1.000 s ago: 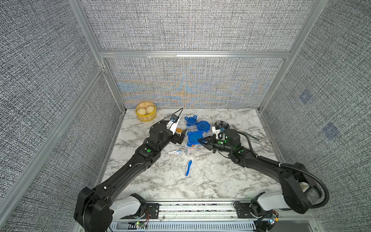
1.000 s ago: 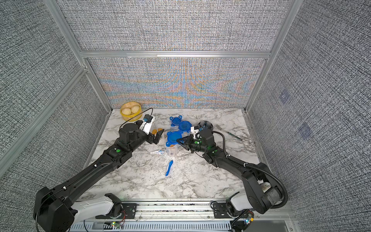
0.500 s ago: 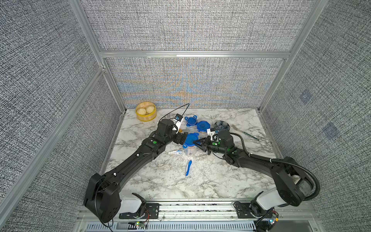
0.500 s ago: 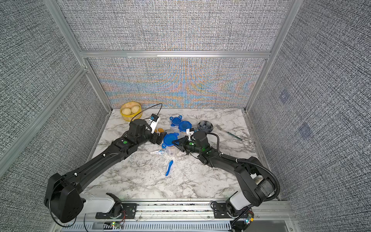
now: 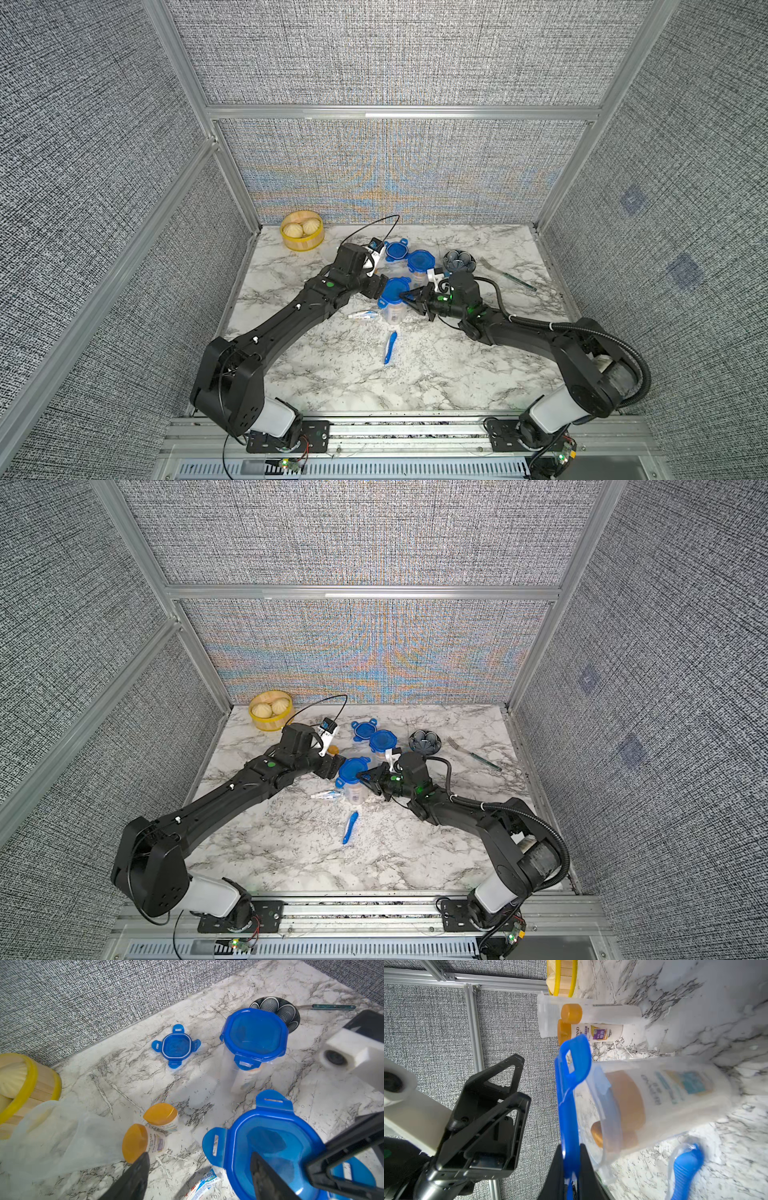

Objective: Pack away toiletry kits
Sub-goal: Close the lid on the container.

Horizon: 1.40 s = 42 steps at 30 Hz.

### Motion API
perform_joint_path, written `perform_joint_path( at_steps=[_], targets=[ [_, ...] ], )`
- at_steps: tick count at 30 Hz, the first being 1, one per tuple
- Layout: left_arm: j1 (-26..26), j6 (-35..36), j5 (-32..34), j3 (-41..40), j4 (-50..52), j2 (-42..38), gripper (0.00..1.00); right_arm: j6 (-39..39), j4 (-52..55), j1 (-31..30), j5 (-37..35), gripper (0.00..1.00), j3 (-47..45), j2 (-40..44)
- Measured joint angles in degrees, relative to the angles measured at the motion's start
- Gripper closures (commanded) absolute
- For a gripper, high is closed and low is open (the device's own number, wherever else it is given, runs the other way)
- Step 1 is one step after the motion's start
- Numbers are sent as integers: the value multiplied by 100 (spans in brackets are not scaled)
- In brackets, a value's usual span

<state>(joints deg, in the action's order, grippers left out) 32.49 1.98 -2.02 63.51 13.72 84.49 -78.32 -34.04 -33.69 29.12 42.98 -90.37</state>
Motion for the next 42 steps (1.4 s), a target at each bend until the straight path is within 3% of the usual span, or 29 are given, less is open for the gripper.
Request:
perform_joint_path(
  at_steps=[14,23,33,42],
  targets=[
    [-33,33,-170,245,382,457,37,-188,-437,35,144,100,-114,-170],
    [-33,273,-584,485,636,640,41,-269,-527,66,149,74,-243,-98],
    [-33,369,-750,603,750,728,42,-94,-210,131,28,68,-501,404],
    [-33,385,-710,651,844,758,43,428,1224,195,-691,56,-592,1401]
  ],
)
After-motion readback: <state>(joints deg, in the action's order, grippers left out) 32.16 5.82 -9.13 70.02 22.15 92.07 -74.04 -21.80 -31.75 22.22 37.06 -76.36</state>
